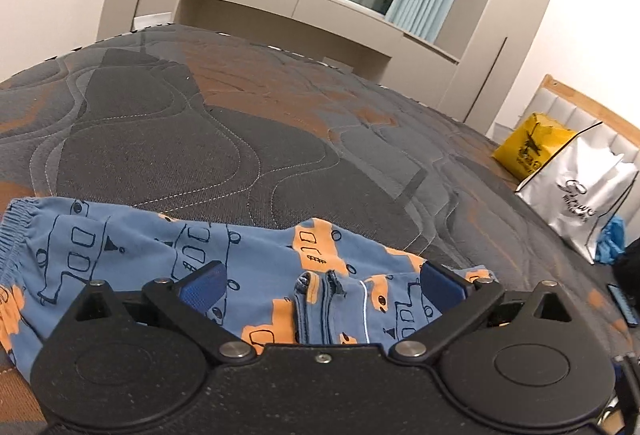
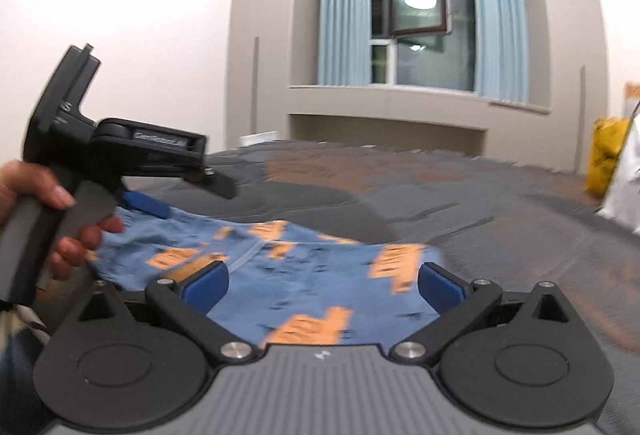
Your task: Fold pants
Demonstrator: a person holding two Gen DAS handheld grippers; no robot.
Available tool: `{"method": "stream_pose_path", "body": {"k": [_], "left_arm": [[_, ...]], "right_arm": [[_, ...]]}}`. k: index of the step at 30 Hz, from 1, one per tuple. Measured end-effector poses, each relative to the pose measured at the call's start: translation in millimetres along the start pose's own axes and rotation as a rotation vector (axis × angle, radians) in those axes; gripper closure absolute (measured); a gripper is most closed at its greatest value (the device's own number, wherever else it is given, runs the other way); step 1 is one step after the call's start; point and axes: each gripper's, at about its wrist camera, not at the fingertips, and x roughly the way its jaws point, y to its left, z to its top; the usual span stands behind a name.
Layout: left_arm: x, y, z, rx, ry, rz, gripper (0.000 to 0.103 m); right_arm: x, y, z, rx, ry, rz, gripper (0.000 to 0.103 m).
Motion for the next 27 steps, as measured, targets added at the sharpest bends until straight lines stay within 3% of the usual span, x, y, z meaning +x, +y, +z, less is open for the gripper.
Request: {"method": "stream_pose_path", "body": {"k": [8, 14, 17, 21, 24, 27], "left_arm": [[4, -33, -8, 0.088, -0.033, 0.108, 0.001], [28, -61, -29, 0.161, 0.025, 0.086, 0.001], [42, -56, -43, 0.221, 0.065, 0.196, 0.001], [32, -37, -42, 0.19, 0.041, 0.171, 0.001], [26, -33, -37, 0.179, 0.032, 0.23, 0.001], [15, -35, -28, 0.157, -0.02, 0.252, 0.001]], "right_arm": [[12, -21, 0, -0.048, -0.013, -0.19, 0.0], [60, -25, 1, -0.131, 0.08, -0.262, 0.0], [74, -26, -12, -0.234, 0.153, -0.326, 0.0], [64, -47, -23, -0.25, 0.126, -0.412, 0.0], [66, -69, -26, -0.233, 0.174, -0.529, 0.0], [65, -78, -13, -0.203, 0.143, -0.461, 0.0]]}}
